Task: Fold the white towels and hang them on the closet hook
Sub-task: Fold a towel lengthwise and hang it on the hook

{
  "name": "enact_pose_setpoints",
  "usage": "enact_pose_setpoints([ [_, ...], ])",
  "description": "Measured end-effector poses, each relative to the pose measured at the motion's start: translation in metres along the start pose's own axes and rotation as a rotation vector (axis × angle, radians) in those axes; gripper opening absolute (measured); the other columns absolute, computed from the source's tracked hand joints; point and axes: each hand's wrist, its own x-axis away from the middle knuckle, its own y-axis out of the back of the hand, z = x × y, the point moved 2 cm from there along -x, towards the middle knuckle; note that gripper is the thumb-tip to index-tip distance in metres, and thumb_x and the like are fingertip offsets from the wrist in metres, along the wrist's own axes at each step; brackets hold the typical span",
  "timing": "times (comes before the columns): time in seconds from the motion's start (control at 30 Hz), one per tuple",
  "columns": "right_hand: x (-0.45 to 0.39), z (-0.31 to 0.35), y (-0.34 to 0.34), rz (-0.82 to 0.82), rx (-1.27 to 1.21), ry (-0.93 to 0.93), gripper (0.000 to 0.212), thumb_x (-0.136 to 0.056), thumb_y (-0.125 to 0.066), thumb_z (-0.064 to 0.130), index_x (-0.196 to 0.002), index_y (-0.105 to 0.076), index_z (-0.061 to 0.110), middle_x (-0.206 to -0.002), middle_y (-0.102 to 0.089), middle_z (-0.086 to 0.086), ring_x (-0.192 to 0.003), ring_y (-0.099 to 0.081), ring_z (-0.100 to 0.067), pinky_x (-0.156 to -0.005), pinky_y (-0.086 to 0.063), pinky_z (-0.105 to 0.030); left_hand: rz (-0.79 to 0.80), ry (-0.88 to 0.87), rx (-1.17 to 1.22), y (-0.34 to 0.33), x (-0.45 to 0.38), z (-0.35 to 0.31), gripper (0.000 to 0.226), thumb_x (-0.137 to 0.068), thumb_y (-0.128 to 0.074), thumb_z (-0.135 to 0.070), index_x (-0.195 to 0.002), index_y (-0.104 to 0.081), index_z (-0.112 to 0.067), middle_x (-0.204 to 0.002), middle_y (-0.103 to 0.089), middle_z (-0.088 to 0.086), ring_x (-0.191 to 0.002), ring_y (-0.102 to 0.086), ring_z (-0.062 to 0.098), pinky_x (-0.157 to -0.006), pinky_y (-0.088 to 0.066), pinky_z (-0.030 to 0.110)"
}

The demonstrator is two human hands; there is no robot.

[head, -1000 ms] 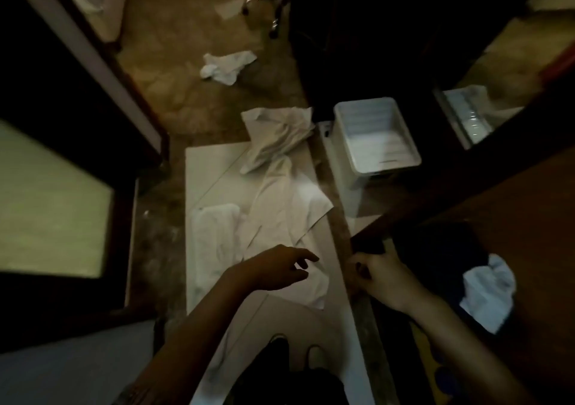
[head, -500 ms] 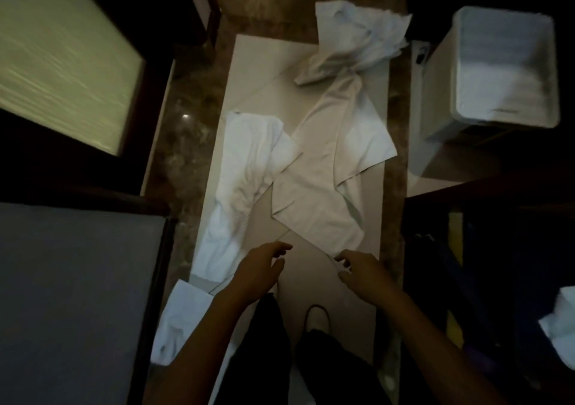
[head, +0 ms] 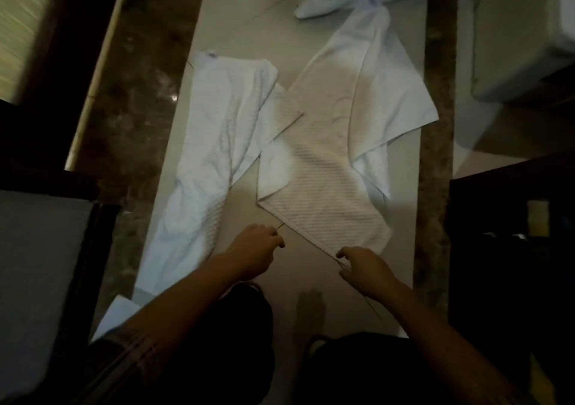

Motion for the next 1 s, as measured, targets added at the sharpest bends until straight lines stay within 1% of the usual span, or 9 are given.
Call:
enact_pose_setpoints([
  [0.2,-0.096,-0.045,-0.010,0.057,0.131,0.067,0.039,-0.085,-0.066,0.033,-0.119,-0.059,0.014,-0.119,-0.058,-0.007,-0.106,-0.055,-0.020,-0.078,-0.040,-0.024,0.078,-0.187,-0.439,-0.026,-0.096,0.031,0.037,-0.090,-0.047,-0.013,-0.127,-0.050,-0.015,-0.131,-0.048,0.006,-0.117,-0.047,0.024,-0.103,-0.034,0.036],
  [0.3,-0.128,-0.061,-0.033,0.012,0.169,0.111,0.041,-0.087,-0.062,0.036,-0.120,-0.054,0.012,-0.120,-0.056,-0.009,-0.107,-0.054,-0.023,-0.077,-0.040,-0.025,0.060,-0.159,-0.432,-0.031,-0.137,0.047,0.044,-0.092,-0.048,-0.013,-0.136,-0.042,-0.012,-0.141,-0.040,0.010,-0.126,-0.040,0.027,-0.106,-0.031,0.035],
  [0.43,-0.154,-0.071,-0.075,-0.080,0.347,0.193,0.037,-0.088,-0.056,0.040,-0.110,-0.044,0.013,-0.114,-0.048,-0.008,-0.102,-0.049,-0.024,-0.075,-0.039,-0.029,0.070,-0.089,-0.347,-0.046,-0.172,0.062,0.063,-0.092,-0.053,-0.013,-0.146,-0.021,-0.011,-0.157,-0.002,0.015,-0.145,-0.008,0.029,-0.115,-0.020,0.040],
  [0.57,-0.160,-0.079,-0.095,-0.163,0.614,0.218,0.048,-0.084,-0.060,0.036,-0.122,-0.040,0.013,-0.120,-0.044,-0.009,-0.105,-0.046,-0.025,-0.081,-0.042,-0.033,0.044,-0.062,-0.380,-0.067,-0.186,0.073,0.069,-0.092,-0.050,-0.007,-0.149,-0.012,-0.015,-0.158,0.007,0.014,-0.146,0.001,0.027,-0.117,-0.013,0.046],
  [0.7,-0.155,-0.075,-0.097,-0.387,0.689,0.318,0.040,-0.044,-0.090,0.017,-0.074,-0.065,0.007,-0.069,-0.061,-0.013,-0.056,-0.058,-0.024,-0.045,-0.046,-0.029,0.001,-0.034,-0.449,-0.084,-0.182,0.081,0.081,-0.091,-0.049,-0.003,-0.150,0.004,-0.017,-0.156,0.015,0.015,-0.145,0.009,0.027,-0.117,-0.006,0.046],
  [0.77,-0.157,-0.077,-0.091,-0.428,0.612,0.332,0.041,-0.037,-0.092,0.015,-0.068,-0.065,0.008,-0.061,-0.059,-0.011,-0.048,-0.056,-0.023,-0.039,-0.042,-0.026,-0.017,-0.040,-0.587,-0.090,-0.183,0.087,0.088,-0.090,-0.052,-0.009,-0.148,0.014,-0.020,-0.156,0.018,0.015,-0.145,0.009,0.027,-0.116,-0.009,0.045],
  [0.87,-0.168,-0.085,-0.083,-0.372,0.429,0.265,0.037,-0.075,-0.074,0.020,-0.105,-0.057,0.008,-0.097,-0.063,-0.011,-0.084,-0.061,-0.024,-0.063,-0.043,-0.026,-0.115,0.085,-0.660,-0.091,-0.187,0.095,0.094,-0.088,-0.058,-0.026,-0.148,0.015,-0.020,-0.157,0.008,0.014,-0.145,-0.005,0.028,-0.111,-0.018,0.046],
  [0.93,-0.173,-0.093,-0.077,-0.374,0.280,0.163,0.030,-0.092,-0.053,0.022,-0.120,-0.045,0.014,-0.115,-0.057,-0.006,-0.103,-0.056,-0.022,-0.079,-0.040,-0.026,-0.237,0.208,-0.571,-0.084,-0.187,0.093,0.081,-0.087,-0.056,-0.028,-0.149,-0.005,-0.018,-0.153,-0.018,0.013,-0.136,-0.028,0.029,-0.104,-0.026,0.043],
  [1.0,-0.168,-0.099,-0.070,-0.405,0.119,0.083,0.026,-0.093,-0.050,0.021,-0.118,-0.045,0.018,-0.113,-0.057,-0.004,-0.101,-0.056,-0.020,-0.081,-0.041,-0.026,-0.356,0.251,-0.471,-0.076,-0.188,0.091,0.053,-0.087,-0.051,-0.023,-0.137,-0.032,-0.016,-0.134,-0.044,0.009,-0.119,-0.043,0.027,-0.095,-0.030,0.040],
])
